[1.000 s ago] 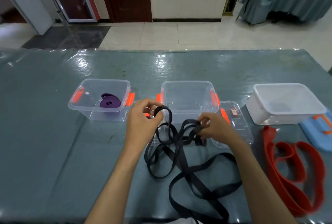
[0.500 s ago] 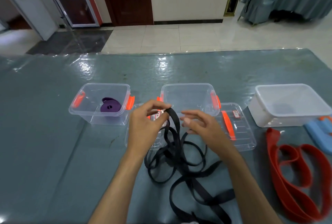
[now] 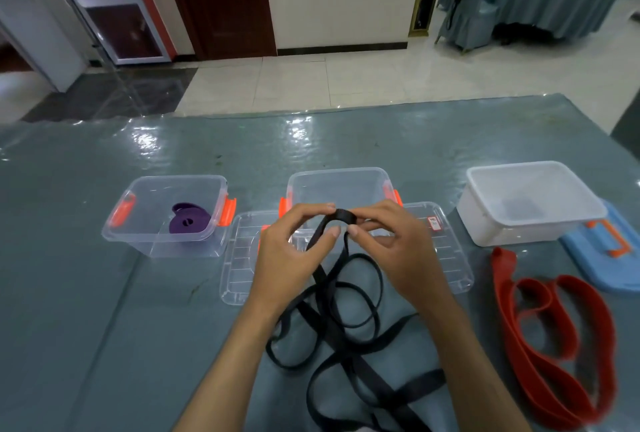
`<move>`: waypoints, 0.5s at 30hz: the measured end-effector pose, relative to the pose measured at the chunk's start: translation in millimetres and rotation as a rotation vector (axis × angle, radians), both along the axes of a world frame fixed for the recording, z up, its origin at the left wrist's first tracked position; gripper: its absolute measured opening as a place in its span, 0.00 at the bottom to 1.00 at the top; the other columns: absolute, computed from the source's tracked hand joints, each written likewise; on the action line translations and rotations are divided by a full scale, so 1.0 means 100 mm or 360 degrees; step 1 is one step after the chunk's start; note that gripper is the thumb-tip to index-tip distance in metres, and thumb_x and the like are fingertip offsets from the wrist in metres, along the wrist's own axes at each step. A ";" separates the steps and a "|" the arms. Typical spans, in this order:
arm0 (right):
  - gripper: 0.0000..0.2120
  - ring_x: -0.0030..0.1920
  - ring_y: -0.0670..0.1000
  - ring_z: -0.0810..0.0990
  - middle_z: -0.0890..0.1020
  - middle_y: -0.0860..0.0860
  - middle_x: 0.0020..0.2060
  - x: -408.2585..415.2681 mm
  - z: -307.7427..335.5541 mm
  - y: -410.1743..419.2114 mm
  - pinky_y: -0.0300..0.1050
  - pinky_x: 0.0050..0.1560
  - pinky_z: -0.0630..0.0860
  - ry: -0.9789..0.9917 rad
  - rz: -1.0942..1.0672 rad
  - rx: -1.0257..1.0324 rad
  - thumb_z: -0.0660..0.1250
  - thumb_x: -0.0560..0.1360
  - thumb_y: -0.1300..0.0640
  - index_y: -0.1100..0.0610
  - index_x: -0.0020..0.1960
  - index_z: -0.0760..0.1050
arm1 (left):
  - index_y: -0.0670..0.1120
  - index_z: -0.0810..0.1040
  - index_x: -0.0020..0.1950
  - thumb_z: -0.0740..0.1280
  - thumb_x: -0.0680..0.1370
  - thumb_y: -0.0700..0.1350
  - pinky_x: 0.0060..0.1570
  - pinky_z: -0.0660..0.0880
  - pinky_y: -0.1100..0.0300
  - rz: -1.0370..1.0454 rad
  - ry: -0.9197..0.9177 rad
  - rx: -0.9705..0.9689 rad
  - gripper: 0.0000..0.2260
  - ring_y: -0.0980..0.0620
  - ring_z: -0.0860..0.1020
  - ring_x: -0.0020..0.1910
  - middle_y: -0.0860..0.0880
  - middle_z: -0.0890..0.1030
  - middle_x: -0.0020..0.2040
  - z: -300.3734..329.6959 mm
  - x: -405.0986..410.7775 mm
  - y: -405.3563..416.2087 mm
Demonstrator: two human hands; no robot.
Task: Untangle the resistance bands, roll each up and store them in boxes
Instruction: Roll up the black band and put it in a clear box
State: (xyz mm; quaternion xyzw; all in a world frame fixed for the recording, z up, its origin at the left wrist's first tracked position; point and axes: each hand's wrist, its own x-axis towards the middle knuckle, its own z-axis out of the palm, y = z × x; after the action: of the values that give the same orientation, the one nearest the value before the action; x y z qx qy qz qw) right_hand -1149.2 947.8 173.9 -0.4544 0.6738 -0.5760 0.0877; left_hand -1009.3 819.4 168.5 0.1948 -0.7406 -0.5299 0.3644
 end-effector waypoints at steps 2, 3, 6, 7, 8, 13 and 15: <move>0.12 0.49 0.47 0.87 0.84 0.50 0.50 -0.04 0.01 -0.01 0.39 0.47 0.85 -0.0118 0.0031 -0.0062 0.75 0.78 0.64 0.53 0.59 0.84 | 0.50 0.84 0.58 0.78 0.77 0.42 0.63 0.81 0.53 -0.0034 0.0093 0.0206 0.12 0.48 0.86 0.59 0.50 0.88 0.56 -0.01 -0.02 -0.01; 0.12 0.49 0.48 0.87 0.84 0.49 0.51 -0.04 0.02 -0.02 0.40 0.48 0.85 -0.0173 0.0041 -0.0085 0.75 0.78 0.63 0.50 0.58 0.84 | 0.50 0.85 0.56 0.79 0.76 0.42 0.61 0.82 0.53 -0.0015 0.0112 0.0240 0.11 0.48 0.86 0.57 0.49 0.88 0.55 -0.02 -0.03 -0.01; 0.15 0.50 0.51 0.89 0.87 0.47 0.51 -0.01 0.00 -0.08 0.45 0.50 0.86 -0.0373 0.0061 -0.0158 0.75 0.78 0.63 0.44 0.58 0.84 | 0.50 0.86 0.52 0.80 0.74 0.40 0.58 0.83 0.51 0.0061 0.0115 0.0260 0.10 0.48 0.88 0.52 0.50 0.89 0.51 -0.05 -0.08 0.00; 0.16 0.51 0.51 0.89 0.88 0.47 0.51 0.00 -0.01 -0.09 0.47 0.51 0.86 -0.0434 0.0052 -0.0183 0.75 0.78 0.63 0.43 0.58 0.84 | 0.50 0.86 0.52 0.81 0.73 0.41 0.57 0.83 0.51 0.0070 0.0115 0.0261 0.10 0.48 0.88 0.52 0.50 0.89 0.51 -0.06 -0.10 0.00; 0.16 0.51 0.51 0.89 0.88 0.46 0.51 0.00 -0.02 -0.09 0.48 0.52 0.86 -0.0471 0.0033 -0.0202 0.75 0.79 0.63 0.43 0.58 0.84 | 0.51 0.86 0.51 0.81 0.73 0.42 0.57 0.83 0.51 0.0078 0.0113 0.0231 0.09 0.48 0.87 0.52 0.51 0.88 0.51 -0.06 -0.12 0.01; 0.11 0.52 0.53 0.89 0.89 0.49 0.50 -0.07 -0.05 -0.08 0.52 0.54 0.86 -0.0550 0.0052 -0.0203 0.75 0.79 0.60 0.51 0.59 0.84 | 0.51 0.85 0.52 0.80 0.75 0.42 0.60 0.82 0.53 0.0134 0.0183 0.0091 0.08 0.48 0.87 0.56 0.52 0.88 0.53 -0.11 -0.22 0.05; 0.10 0.51 0.53 0.89 0.90 0.50 0.49 -0.06 -0.03 -0.09 0.52 0.52 0.86 -0.0596 0.0063 -0.0159 0.75 0.79 0.57 0.50 0.60 0.84 | 0.51 0.85 0.53 0.79 0.76 0.42 0.57 0.83 0.52 0.0171 0.0208 0.0072 0.09 0.47 0.87 0.55 0.52 0.88 0.53 -0.14 -0.25 0.07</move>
State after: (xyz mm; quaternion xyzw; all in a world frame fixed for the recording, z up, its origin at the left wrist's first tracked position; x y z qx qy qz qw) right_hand -1155.4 939.0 171.3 -0.3563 0.6072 -0.6814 0.2003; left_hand -1034.3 826.6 154.8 0.2075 -0.6917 -0.5376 0.4353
